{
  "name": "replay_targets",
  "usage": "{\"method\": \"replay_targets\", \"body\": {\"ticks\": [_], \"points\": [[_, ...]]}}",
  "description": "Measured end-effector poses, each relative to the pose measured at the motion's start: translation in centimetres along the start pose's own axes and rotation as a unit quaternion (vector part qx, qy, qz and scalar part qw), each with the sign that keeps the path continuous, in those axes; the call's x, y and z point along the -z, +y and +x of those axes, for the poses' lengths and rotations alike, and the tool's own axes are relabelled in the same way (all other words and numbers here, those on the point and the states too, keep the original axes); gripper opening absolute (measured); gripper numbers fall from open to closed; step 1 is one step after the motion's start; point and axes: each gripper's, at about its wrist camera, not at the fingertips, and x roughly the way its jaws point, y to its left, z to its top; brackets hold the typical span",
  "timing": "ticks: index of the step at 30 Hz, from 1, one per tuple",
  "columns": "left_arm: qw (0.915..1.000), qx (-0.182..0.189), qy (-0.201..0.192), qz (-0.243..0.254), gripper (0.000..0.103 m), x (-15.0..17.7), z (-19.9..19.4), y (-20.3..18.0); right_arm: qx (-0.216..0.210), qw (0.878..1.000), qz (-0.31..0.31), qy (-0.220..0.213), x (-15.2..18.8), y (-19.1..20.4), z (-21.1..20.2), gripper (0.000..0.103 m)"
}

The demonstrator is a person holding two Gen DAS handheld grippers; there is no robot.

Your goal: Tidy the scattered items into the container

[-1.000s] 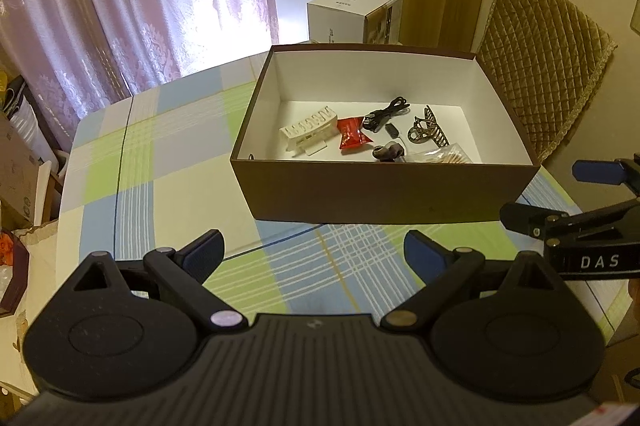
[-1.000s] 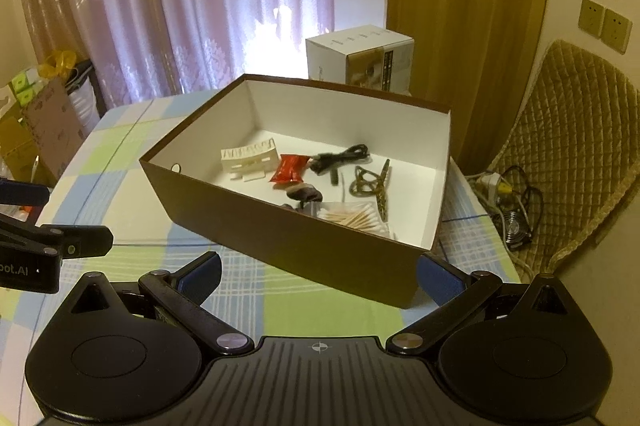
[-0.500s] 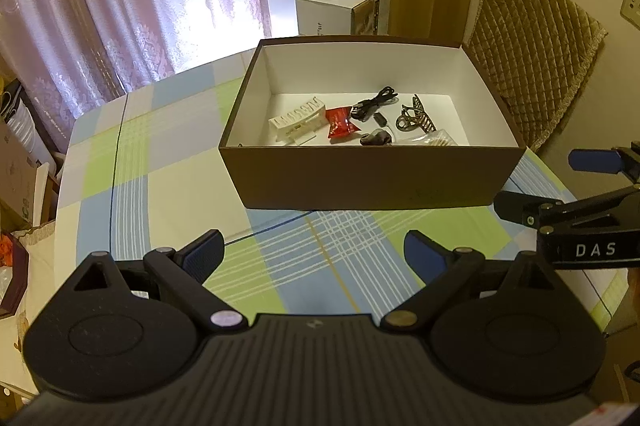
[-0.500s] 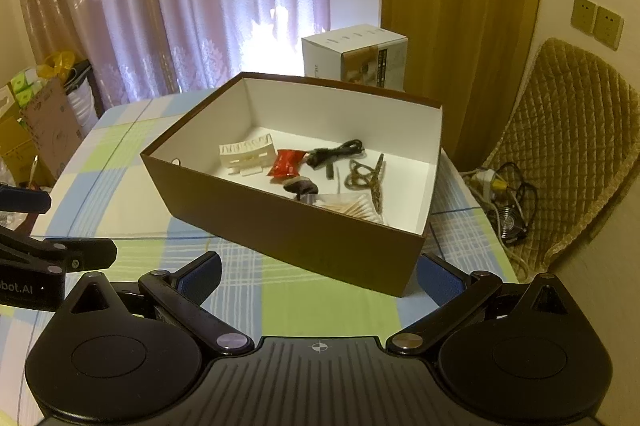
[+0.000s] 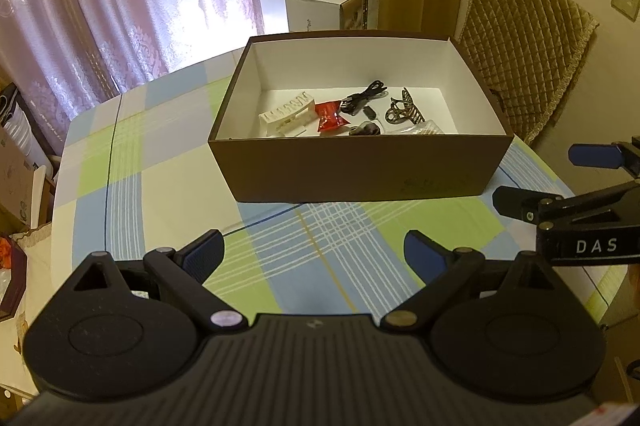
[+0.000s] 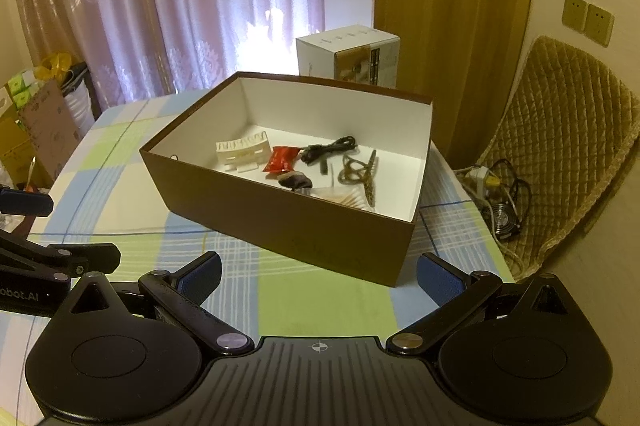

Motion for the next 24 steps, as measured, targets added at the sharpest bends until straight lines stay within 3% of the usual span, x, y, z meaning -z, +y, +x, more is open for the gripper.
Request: {"method": "replay_targets", "body": {"ticks": [24], "points": [[0.9999,0.004,-0.005,0.009,0.095,0.16,-0.02,-0.67,0.008,1.000,0.004,0.000,0.68,-0.05,-0.37,0.101]]}}
